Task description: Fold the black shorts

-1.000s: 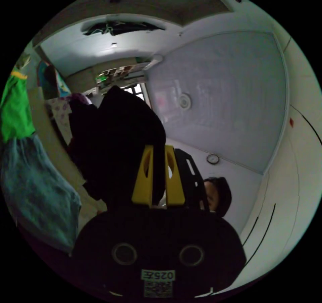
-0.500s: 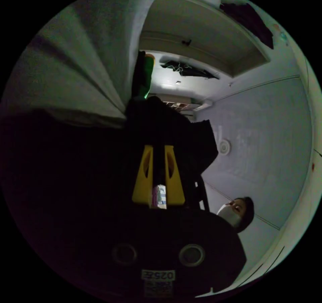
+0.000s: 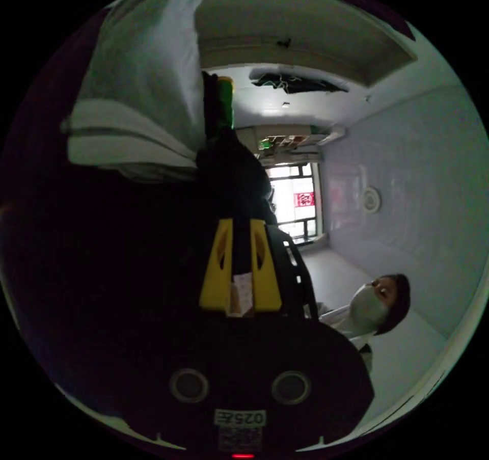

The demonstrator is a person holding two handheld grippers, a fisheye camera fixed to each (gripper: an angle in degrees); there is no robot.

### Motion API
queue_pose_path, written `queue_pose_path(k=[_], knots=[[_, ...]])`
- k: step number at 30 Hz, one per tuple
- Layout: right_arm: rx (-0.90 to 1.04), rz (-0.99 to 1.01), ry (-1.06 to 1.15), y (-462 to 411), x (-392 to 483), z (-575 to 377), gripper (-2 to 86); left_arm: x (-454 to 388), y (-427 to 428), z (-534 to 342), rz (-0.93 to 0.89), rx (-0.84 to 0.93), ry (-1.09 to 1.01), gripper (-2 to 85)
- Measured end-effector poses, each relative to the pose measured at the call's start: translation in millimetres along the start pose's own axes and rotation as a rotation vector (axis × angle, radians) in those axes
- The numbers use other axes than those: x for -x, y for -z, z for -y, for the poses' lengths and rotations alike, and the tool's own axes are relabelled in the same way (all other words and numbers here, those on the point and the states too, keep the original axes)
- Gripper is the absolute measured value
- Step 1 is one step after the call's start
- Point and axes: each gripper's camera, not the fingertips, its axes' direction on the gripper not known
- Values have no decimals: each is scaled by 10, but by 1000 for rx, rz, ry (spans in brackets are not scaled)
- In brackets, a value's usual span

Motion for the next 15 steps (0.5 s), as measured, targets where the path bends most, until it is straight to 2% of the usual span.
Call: queue_pose_path(k=[3,5,7,9,11,13,15], knots=[[103,-103,-18,12,51,147,69,-367,203,-264,154,-90,-126,27],[175,-149,-25,-12,31,164,94,-650,147,-450,137,-103,-252,100],[174,-126,-46,13,-47,140,109,-922,-97,-653,116,-93,-399,138],[67,-10,-94,76,-211,81,122,-1220,-613,-930,255,-21,-578,145],[32,85,-142,102,-366,62,131,-1324,-1000,-1085,324,57,-649,148],[-15,139,-167,135,-475,26,137,-1297,-1285,-1187,312,95,-633,158],[-68,205,-202,133,-584,-25,137,-1004,-1418,-1289,205,14,-438,169]])
